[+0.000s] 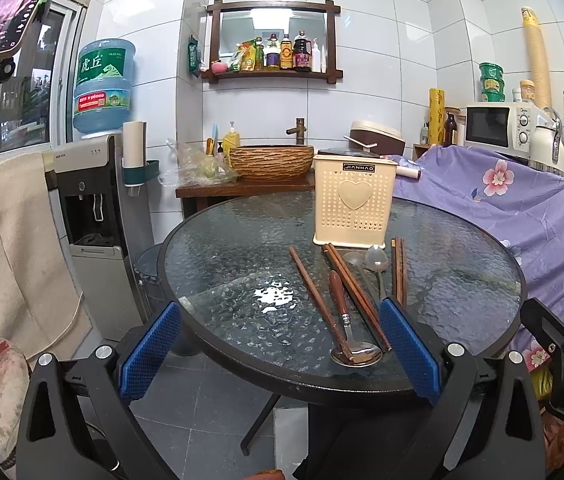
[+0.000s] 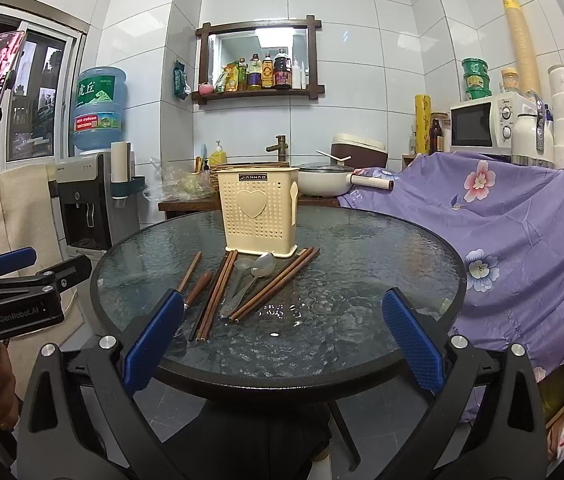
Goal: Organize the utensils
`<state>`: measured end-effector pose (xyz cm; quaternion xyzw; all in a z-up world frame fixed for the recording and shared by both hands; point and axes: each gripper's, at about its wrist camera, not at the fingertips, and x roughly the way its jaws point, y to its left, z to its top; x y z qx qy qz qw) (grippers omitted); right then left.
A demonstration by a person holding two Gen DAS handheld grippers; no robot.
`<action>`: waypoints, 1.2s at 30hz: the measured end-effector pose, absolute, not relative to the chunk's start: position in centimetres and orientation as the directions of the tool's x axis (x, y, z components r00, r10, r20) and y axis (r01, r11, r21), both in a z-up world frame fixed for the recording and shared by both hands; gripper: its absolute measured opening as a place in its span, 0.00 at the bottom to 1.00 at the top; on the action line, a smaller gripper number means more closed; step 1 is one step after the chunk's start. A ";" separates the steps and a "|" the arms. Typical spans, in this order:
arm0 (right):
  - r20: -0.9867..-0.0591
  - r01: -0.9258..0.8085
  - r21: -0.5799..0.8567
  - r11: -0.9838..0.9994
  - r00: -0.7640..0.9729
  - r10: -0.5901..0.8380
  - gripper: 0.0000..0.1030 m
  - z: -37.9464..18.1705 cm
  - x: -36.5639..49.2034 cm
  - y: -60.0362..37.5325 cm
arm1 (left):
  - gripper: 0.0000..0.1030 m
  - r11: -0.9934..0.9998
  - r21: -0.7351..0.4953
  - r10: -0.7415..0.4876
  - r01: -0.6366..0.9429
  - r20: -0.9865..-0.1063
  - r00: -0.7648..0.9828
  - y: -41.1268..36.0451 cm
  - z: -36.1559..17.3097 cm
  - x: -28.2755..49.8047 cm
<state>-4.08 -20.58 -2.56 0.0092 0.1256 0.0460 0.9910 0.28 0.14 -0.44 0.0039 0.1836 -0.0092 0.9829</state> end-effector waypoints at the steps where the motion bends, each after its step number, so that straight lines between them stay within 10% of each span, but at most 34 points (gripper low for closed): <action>1: -0.247 -0.088 0.030 0.996 0.965 0.093 0.95 -2.6 -4.1 -20.6 | 0.94 1.000 0.003 -0.020 0.023 -0.364 0.931 0.1 -0.5 0.3; 36: -0.258 -0.084 0.034 0.996 0.962 0.090 0.95 -2.9 -4.1 -20.5 | 0.94 0.999 -0.014 -0.050 0.048 -0.370 0.928 0.5 -0.4 0.2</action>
